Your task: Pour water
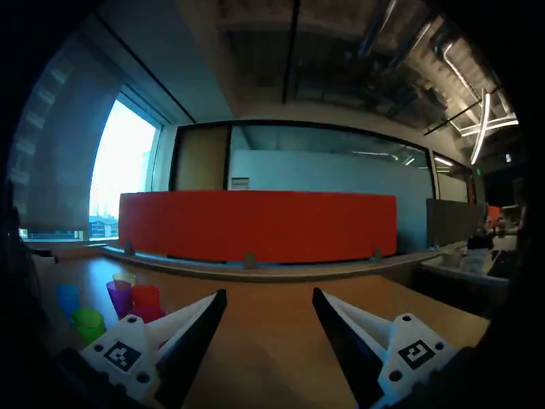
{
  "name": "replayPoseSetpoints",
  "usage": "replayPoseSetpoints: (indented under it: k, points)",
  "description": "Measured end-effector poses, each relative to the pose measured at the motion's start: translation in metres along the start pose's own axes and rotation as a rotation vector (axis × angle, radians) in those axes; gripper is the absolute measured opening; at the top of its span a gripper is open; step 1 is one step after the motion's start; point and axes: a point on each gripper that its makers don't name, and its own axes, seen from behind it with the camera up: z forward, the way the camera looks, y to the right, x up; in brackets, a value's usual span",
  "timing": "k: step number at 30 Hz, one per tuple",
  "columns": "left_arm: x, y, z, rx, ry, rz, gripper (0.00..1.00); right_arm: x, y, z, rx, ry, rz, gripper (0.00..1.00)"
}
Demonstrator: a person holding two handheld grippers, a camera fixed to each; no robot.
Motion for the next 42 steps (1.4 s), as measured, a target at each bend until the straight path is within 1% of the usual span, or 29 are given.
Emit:
replayPoseSetpoints:
  k: [5,14,20,27,35,42]
  points:
    - [0.0,0.0,0.0,0.0,0.0,0.0,0.86,-0.008,0.003,0.002,-0.003,-0.002,0.01,0.98]
    - [0.0,0.0,0.0,0.0,0.0,0.0,0.86,-0.026,0.01,0.007,-0.021,-0.031,0.011,0.99]
    - [0.001,-0.001,0.0,0.0,0.0,0.0,0.86,-0.03,0.013,0.006,-0.028,-0.039,0.011,0.99]
    - [0.001,-0.001,0.0,0.0,0.0,0.0,0.86,-0.034,0.011,0.007,-0.027,-0.052,0.003,0.99]
    - [0.0,-0.001,0.0,0.0,0.0,0.0,0.86,-0.041,0.012,0.007,-0.03,-0.072,0.009,0.99]
    - [0.0,0.0,0.0,0.0,0.0,0.0,0.86,-0.041,0.011,0.007,-0.028,-0.079,0.01,0.99]
